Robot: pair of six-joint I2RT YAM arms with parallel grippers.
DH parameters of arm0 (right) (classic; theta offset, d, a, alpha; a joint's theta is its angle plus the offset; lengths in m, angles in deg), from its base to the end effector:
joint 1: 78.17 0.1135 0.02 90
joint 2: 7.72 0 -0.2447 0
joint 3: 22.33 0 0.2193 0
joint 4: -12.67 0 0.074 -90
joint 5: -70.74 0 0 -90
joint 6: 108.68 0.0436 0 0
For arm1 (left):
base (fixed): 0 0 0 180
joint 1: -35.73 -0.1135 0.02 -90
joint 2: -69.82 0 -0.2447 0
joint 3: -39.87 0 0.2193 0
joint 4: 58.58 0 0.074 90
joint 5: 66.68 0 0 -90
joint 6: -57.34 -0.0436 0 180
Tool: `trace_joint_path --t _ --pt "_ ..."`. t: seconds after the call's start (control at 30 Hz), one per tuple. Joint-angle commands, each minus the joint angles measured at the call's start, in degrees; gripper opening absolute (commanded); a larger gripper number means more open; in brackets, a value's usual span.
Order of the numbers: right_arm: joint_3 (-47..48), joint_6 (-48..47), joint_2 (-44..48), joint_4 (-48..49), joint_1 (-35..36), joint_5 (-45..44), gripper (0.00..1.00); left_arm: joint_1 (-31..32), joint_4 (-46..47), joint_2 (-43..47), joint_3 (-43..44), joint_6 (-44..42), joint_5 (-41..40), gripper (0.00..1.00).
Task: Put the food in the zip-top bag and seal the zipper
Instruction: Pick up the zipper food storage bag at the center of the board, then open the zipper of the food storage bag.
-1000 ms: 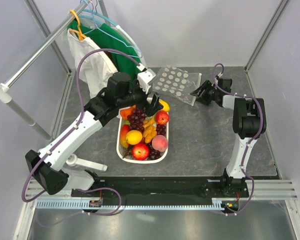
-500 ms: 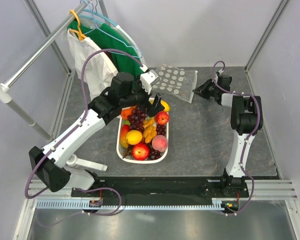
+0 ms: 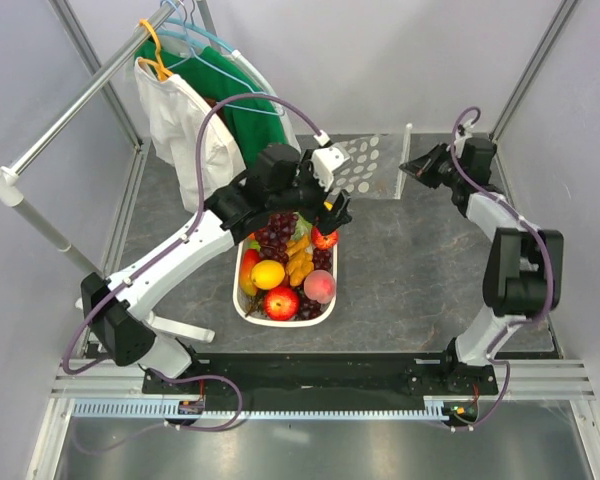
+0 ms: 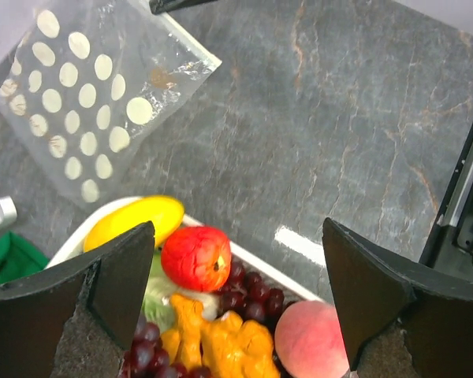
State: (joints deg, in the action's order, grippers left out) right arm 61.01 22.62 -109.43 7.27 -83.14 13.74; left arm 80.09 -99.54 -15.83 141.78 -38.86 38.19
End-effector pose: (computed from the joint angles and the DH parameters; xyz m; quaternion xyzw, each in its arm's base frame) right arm 0.3796 -0.0092 0.2394 0.1728 0.7995 0.3893 0.4236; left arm 0.2192 -0.2300 0.3704 0.4197 0.7251 -0.2778 0.4700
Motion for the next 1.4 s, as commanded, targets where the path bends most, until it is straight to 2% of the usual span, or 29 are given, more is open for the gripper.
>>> trace_joint_path --t 0.0,0.13,0.3,0.37,0.4,0.5,0.6,0.83,1.17,1.37 --pt "-3.82 -1.75 12.04 -4.94 -0.12 0.94 0.00 3.71 2.40 -3.11 6.24 -1.89 -6.68 0.93" --pt "-7.34 0.01 21.61 -8.10 -0.13 0.84 0.00 5.56 3.02 -7.33 11.33 1.00 -9.86 0.95" --pt "-11.12 1.42 29.01 -10.30 -0.04 2.25 0.00 5.91 3.72 -11.82 17.14 9.09 -10.05 0.97" --pt "-12.53 -0.42 32.35 -10.30 0.31 3.30 0.00 5.83 4.86 -12.26 17.23 11.02 -8.55 0.97" --pt "-12.79 -1.91 34.63 -13.96 0.49 2.96 0.00 5.83 7.65 -11.92 16.80 11.99 -8.72 0.97" --pt "-15.07 -6.49 39.46 -16.27 0.67 2.25 0.00 5.83 11.27 -11.03 15.91 14.98 -11.00 0.96" --pt "-17.18 -9.04 42.99 -17.42 1.37 2.34 0.00 5.91 9.80 -13.05 18.28 17.88 -11.27 0.95" --pt "-17.54 -11.68 45.46 -18.30 4.71 0.58 0.00 6.00 6.81 -18.06 22.67 25.96 -10.12 0.95" --pt "-18.33 -13.35 47.04 -18.74 11.65 -2.41 0.00 6.35 1.27 -23.60 26.37 28.26 -12.40 0.92" --pt "-18.86 -14.31 48.10 -18.74 13.67 -3.11 0.00 6.44 -0.93 -25.01 26.20 29.13 -14.09 0.83"
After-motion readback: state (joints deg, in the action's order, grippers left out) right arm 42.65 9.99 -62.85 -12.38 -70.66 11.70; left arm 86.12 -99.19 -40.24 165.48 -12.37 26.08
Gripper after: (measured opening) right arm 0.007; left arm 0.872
